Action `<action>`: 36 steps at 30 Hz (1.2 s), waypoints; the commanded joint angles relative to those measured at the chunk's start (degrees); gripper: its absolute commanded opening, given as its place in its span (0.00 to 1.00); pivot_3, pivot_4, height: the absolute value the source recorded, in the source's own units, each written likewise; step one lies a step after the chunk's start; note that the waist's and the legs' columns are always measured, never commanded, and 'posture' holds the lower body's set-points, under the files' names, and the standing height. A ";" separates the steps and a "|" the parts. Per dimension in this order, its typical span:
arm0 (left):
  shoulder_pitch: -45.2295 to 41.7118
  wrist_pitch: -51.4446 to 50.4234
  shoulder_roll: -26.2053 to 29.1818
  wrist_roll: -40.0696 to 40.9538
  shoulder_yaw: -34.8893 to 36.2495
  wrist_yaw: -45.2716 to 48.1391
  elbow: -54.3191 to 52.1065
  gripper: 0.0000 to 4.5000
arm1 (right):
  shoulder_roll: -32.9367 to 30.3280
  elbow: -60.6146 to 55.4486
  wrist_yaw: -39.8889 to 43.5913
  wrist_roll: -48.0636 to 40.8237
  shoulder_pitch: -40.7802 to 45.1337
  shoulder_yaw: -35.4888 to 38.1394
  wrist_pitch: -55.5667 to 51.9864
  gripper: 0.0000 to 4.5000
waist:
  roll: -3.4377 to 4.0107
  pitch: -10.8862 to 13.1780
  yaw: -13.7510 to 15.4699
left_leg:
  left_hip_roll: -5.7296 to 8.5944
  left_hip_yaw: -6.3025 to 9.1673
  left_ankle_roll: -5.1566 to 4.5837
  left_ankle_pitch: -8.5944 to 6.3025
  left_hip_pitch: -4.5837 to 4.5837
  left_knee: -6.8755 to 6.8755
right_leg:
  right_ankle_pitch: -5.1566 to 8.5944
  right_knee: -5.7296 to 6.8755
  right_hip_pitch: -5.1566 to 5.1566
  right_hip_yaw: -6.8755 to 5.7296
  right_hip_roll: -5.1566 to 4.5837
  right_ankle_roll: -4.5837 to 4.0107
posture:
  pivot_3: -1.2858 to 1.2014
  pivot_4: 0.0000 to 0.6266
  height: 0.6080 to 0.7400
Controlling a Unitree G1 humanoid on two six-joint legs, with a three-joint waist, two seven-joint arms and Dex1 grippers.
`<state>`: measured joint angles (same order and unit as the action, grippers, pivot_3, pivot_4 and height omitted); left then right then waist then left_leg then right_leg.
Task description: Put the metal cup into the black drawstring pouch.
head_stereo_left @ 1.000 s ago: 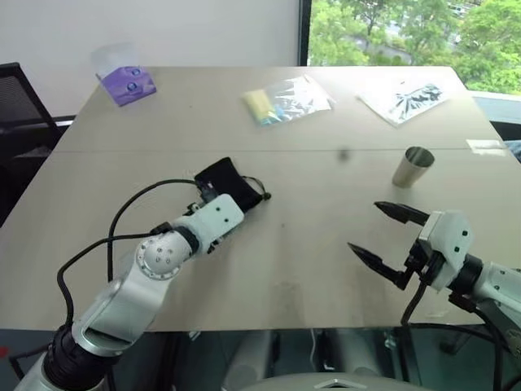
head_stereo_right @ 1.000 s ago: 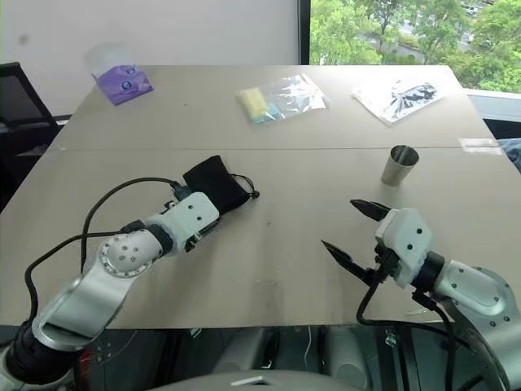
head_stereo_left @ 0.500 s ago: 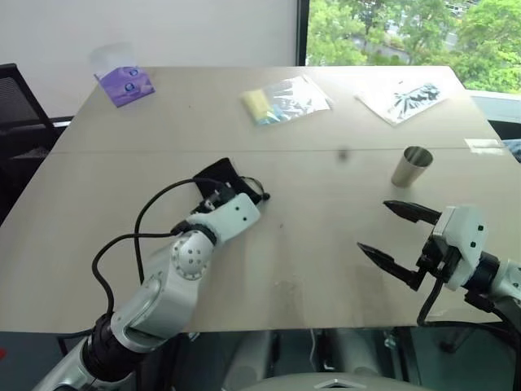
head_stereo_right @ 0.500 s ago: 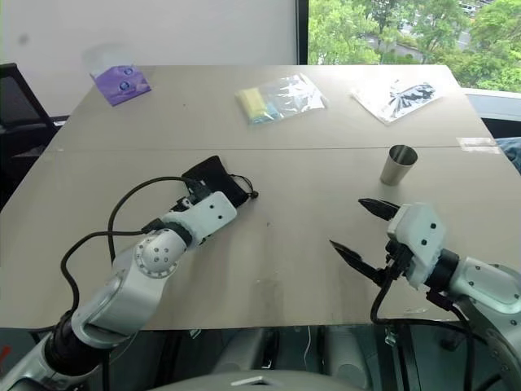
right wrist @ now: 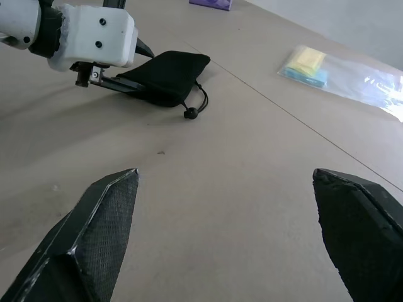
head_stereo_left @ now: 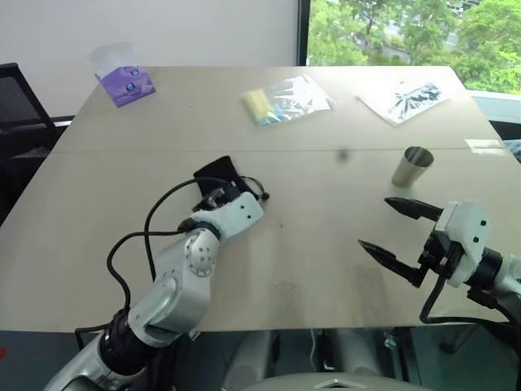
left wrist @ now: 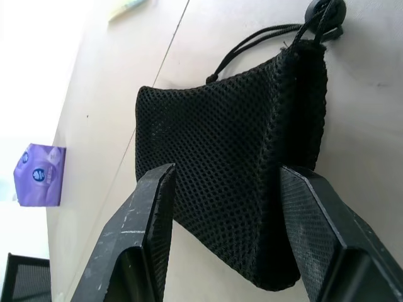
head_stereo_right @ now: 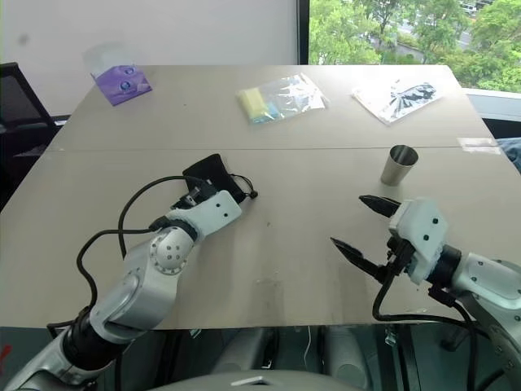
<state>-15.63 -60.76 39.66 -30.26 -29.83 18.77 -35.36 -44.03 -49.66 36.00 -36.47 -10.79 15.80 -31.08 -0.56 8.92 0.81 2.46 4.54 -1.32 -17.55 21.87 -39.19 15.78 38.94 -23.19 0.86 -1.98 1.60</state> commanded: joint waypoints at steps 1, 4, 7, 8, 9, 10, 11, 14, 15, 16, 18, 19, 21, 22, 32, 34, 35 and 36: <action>-0.83 -0.71 -0.73 -2.11 0.00 1.04 -0.06 0.57 | -0.28 -1.71 -0.36 -0.68 0.50 1.28 0.07 1.00 | 0.00 0.00 0.00 | 0.00 0.00 0.00 0.00 0.00 0.00 | 0.00 0.00 0.00 0.00 0.00 0.00 | 0.52 0.24 1.00; -2.07 -0.68 -1.53 -3.02 0.26 1.42 1.72 0.57 | -0.10 -1.86 -0.73 -0.65 0.46 1.11 0.05 1.00 | 0.00 0.00 0.00 | 0.00 0.00 0.00 0.00 0.00 0.00 | 0.00 0.00 0.00 0.00 0.00 0.00 | 0.52 0.24 1.00; -2.99 -0.12 -1.98 -3.33 0.59 1.91 3.38 0.57 | 0.04 -1.99 -1.04 -0.44 0.41 0.82 0.13 1.00 | -0.01 0.00 0.00 | 0.00 0.00 0.00 0.00 0.00 0.00 | 0.00 0.01 0.00 -0.01 0.00 0.00 | 0.52 0.24 1.00; -3.17 0.04 -2.07 -3.42 0.68 2.04 3.71 0.57 | 0.10 -2.00 -1.18 -0.38 0.45 0.71 0.16 1.00 | -0.01 0.00 0.00 | 0.00 0.00 0.00 0.00 0.00 0.00 | 0.00 0.00 0.00 -0.01 0.00 0.00 | 0.52 0.24 1.00; -3.34 0.23 -2.14 -3.48 0.77 2.25 4.05 0.57 | 0.17 -1.98 -1.29 -0.25 0.47 0.59 0.24 1.00 | -0.01 0.00 -0.01 | 0.00 0.00 0.00 0.00 0.01 0.00 | 0.00 0.00 0.00 0.00 0.00 0.00 | 0.52 0.24 1.00; -3.44 0.40 -2.23 -3.52 0.90 2.48 4.32 0.57 | 0.21 -1.98 -1.40 -0.19 0.48 0.50 0.30 1.00 | -0.01 0.00 -0.04 | 0.00 0.00 0.00 0.00 0.01 -0.01 | 0.00 0.00 0.00 0.00 0.00 0.00 | 0.52 0.24 1.00; -3.55 0.72 -2.37 -3.34 1.17 2.75 4.66 0.57 | 0.26 -1.98 -1.53 -0.11 0.48 0.39 0.37 1.00 | -0.01 0.00 -0.04 | 0.00 0.00 0.00 0.00 0.00 -0.01 | 0.00 0.00 0.00 0.00 0.00 0.00 | 0.52 0.24 1.00; -4.16 1.12 -3.14 -2.25 2.19 3.93 5.71 0.38 | 0.46 -1.68 -1.79 0.56 0.43 -0.30 0.80 1.00 | -0.01 0.00 0.00 | 0.00 0.00 0.00 0.00 0.00 -0.01 | 0.00 0.01 0.00 0.00 0.00 0.00 | 0.52 0.24 1.00; -4.44 1.01 -3.58 -1.74 2.83 4.32 6.13 0.26 | 0.57 -1.58 -1.95 0.76 0.55 -0.61 0.82 1.00 | -0.01 0.00 0.00 | 0.00 0.00 0.00 0.00 0.00 -0.01 | 0.00 0.01 0.00 -0.01 0.00 0.00 | 0.52 0.24 1.00; -4.82 0.82 -4.09 -1.03 3.63 4.81 6.60 0.18 | 0.68 -1.43 -2.17 1.02 0.77 -0.96 0.82 1.00 | -0.01 0.00 0.00 | 0.00 0.01 0.00 0.00 0.00 -0.01 | 0.00 0.00 0.00 -0.01 0.00 0.00 | 0.52 0.24 1.00; -5.93 -1.00 -5.69 1.53 6.14 6.40 8.21 0.02 | 0.83 -0.92 -2.69 2.15 1.49 -1.98 0.92 1.00 | -0.01 0.00 0.00 | 0.00 0.00 0.00 0.00 0.01 -0.02 | 0.00 0.00 0.00 0.00 0.00 0.00 | 0.52 0.24 1.00; -6.51 -1.62 -6.55 2.97 7.48 7.17 9.08 0.02 | 0.93 -0.63 -2.98 2.92 1.89 -2.48 0.98 1.00 | -0.01 0.00 0.00 | 0.00 0.01 0.00 0.00 0.01 -0.03 | 0.00 0.00 0.00 -0.01 0.00 0.00 | 0.52 0.24 1.00; -8.58 -5.12 -9.29 6.50 11.09 8.91 10.53 0.02 | 1.25 0.02 -3.99 4.96 2.97 -3.46 1.23 1.00 | -0.01 -0.01 -0.02 | 0.00 0.01 0.00 0.00 0.01 -0.04 | 0.00 0.01 0.00 -0.02 0.00 0.00 | 0.52 0.24 1.00; -9.51 -6.60 -10.25 7.92 12.42 9.58 11.04 0.02 | 1.42 0.26 -4.41 5.79 3.41 -3.84 1.35 1.00 | -0.01 -0.01 -0.01 | 0.00 0.01 0.00 0.00 0.01 -0.05 | 0.00 0.01 0.00 -0.03 0.00 0.00 | 0.52 0.24 1.00; -23.76 -29.08 -23.86 23.16 32.76 10.89 17.45 0.02 | -12.11 11.64 -0.32 10.83 20.43 -4.41 -5.78 1.00 | -0.04 -0.01 -0.35 | 0.05 0.01 0.01 0.01 0.06 -0.18 | -0.01 0.06 -0.03 -0.06 0.02 0.01 | 0.52 0.24 1.00; -25.84 -30.61 -25.09 24.68 35.45 9.89 19.69 0.02 | -15.18 19.12 4.03 11.66 25.49 -6.37 -4.80 1.00 | -0.09 -0.04 -0.22 | 0.02 0.06 0.02 0.01 0.07 -0.16 | -0.01 0.04 -0.04 -0.11 0.03 0.01 | 0.52 0.24 1.00; -26.84 -31.16 -25.87 25.23 37.01 9.26 21.06 0.02 | -17.43 23.98 6.46 14.30 28.40 -8.80 -3.46 1.00 | -0.09 -0.03 -0.20 | -0.01 0.07 0.02 0.01 0.08 -0.13 | 0.00 0.03 -0.04 -0.12 0.04 0.00 | 0.52 0.24 1.00; -27.52 -31.51 -26.38 25.67 38.06 8.73 22.02 0.02 | -18.90 27.29 8.10 16.28 30.37 -10.58 -2.45 1.00 | -0.09 -0.03 -0.17 | 0.00 0.04 0.02 0.01 0.12 -0.16 | -0.01 0.03 -0.07 -0.09 0.03 0.01 | 0.52 0.24 1.00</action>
<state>-40.57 -91.09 14.28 -5.86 4.87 28.89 -14.64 -58.90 -29.75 39.76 -24.78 14.83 7.49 -36.29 -0.65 8.89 0.65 2.50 4.55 -1.30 -17.54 21.99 -39.37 15.77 38.96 -23.25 0.79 -2.00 1.61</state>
